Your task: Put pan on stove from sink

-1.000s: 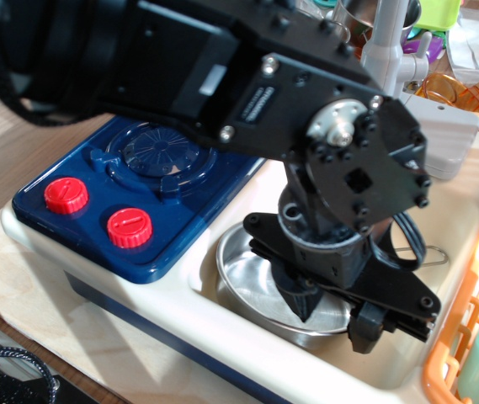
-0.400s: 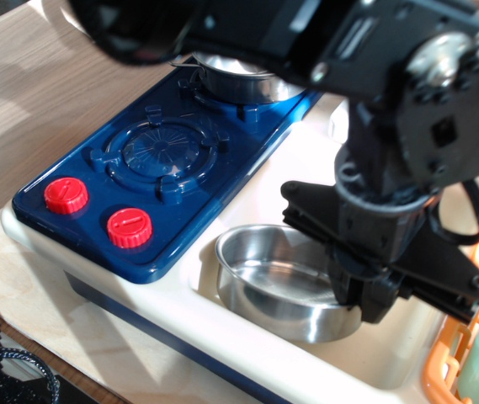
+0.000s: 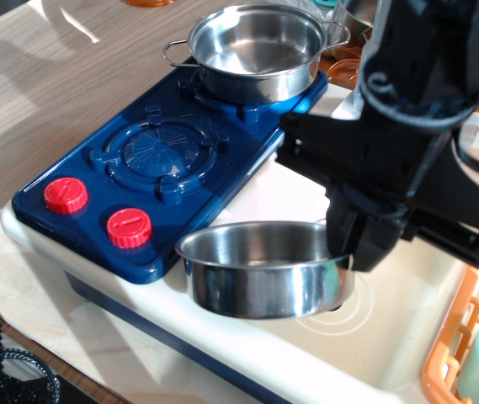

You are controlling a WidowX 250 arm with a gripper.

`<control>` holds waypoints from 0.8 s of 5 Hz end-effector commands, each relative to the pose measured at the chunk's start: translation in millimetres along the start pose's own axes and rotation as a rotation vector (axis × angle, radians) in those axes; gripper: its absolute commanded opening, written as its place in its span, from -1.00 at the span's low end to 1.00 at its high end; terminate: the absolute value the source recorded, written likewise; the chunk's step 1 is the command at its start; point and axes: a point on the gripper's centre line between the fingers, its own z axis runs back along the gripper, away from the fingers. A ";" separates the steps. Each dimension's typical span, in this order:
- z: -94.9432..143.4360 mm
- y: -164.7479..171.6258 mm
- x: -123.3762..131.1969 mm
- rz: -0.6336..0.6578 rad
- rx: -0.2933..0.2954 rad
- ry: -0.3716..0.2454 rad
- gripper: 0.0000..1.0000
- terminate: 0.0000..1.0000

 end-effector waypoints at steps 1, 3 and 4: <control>32.9 9.5 -6.3 -0.145 0.117 -0.137 -1.00 -1.00; 59.8 30.7 -3.7 -0.461 0.287 -0.271 -1.00 -1.00; 53.8 48.4 -0.8 -0.566 0.261 -0.375 -1.00 -1.00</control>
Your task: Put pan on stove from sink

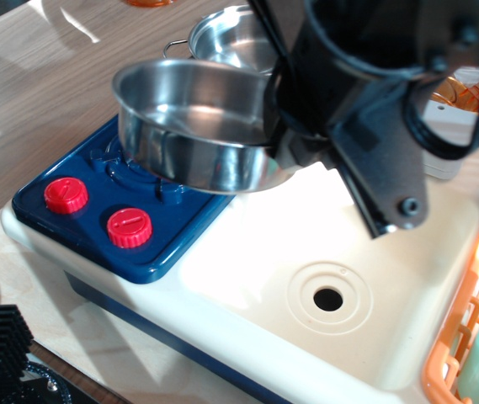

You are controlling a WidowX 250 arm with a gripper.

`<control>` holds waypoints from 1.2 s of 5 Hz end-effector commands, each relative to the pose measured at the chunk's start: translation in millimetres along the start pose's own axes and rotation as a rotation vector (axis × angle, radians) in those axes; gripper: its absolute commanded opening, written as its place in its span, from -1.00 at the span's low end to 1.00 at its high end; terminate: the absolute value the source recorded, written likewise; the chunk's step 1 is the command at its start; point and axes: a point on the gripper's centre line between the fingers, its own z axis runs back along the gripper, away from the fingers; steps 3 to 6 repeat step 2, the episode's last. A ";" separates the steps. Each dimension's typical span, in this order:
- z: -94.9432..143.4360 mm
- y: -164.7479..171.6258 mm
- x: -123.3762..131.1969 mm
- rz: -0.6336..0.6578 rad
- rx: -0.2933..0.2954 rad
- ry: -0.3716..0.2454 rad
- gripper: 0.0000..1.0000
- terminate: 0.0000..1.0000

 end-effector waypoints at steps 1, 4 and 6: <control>-15.9 24.3 -8.7 -0.038 -0.005 -0.142 -1.00 -1.00; -29.2 34.5 -22.6 -0.046 -0.012 -0.185 -1.00 1.00; -29.2 34.5 -22.6 -0.046 -0.012 -0.185 -1.00 1.00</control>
